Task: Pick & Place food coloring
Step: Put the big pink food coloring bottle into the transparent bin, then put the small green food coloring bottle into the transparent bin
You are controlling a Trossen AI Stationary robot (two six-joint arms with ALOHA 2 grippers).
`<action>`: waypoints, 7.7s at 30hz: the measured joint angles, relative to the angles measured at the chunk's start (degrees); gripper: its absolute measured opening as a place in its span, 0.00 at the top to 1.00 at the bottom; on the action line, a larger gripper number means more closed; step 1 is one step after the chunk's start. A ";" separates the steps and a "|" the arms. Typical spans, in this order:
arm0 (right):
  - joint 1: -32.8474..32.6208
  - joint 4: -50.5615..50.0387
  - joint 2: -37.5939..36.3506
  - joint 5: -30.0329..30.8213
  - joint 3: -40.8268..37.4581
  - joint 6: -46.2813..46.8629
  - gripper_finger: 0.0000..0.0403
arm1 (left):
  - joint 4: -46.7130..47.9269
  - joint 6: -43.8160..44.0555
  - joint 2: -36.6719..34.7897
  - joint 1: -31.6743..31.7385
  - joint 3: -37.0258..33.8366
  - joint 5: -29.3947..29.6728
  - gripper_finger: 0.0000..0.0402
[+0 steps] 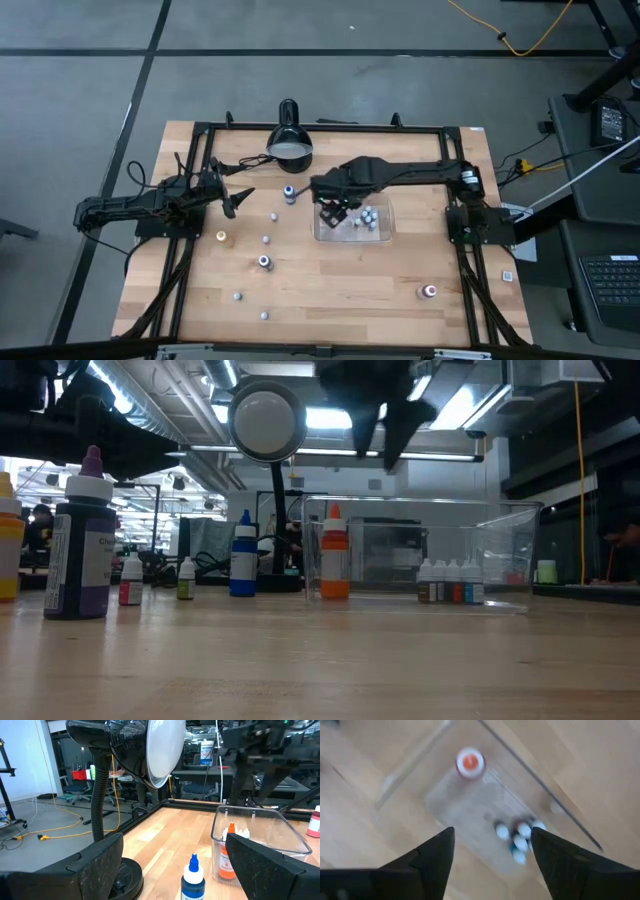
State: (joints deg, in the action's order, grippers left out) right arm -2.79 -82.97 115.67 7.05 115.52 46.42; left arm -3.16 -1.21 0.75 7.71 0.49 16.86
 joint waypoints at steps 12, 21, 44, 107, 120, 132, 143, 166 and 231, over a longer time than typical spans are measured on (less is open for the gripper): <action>-10.66 -6.74 -7.84 -0.76 -4.07 15.74 0.18 | 0.00 0.00 0.00 0.02 0.00 -0.02 0.14; -21.28 -4.01 -16.13 -2.52 -21.10 33.20 0.16 | 0.00 -0.02 0.00 0.00 0.02 -0.02 0.14; -41.65 15.05 -23.74 -10.36 -46.67 62.54 0.16 | 0.00 0.00 0.00 0.02 0.02 -0.02 0.14; -24.99 -2.96 -20.52 -6.23 -22.02 35.59 0.69 | 0.00 -0.02 0.00 0.01 0.02 -0.01 0.13; -9.79 -3.95 -9.64 -5.55 -5.03 16.42 0.68 | -0.01 0.00 0.00 0.01 0.01 -0.02 0.13; -1.54 -3.83 -0.04 -5.61 3.80 7.31 0.68 | 0.00 0.00 -0.02 0.00 0.02 -0.02 0.13; -0.74 0.10 6.26 -7.82 3.82 14.39 0.68 | 0.00 -0.02 0.00 0.00 0.00 -0.01 0.14; -0.70 5.54 12.14 -2.95 3.89 21.25 0.68 | 0.00 -0.02 0.00 0.00 0.00 -0.02 0.14; -8.58 41.02 -37.46 -0.96 -44.69 -24.72 0.02 | 0.00 -0.01 0.00 0.01 0.01 0.00 0.13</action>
State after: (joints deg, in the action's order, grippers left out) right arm -11.37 -41.95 78.21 6.08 70.83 21.70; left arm -3.16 -1.22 0.75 7.72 0.50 16.86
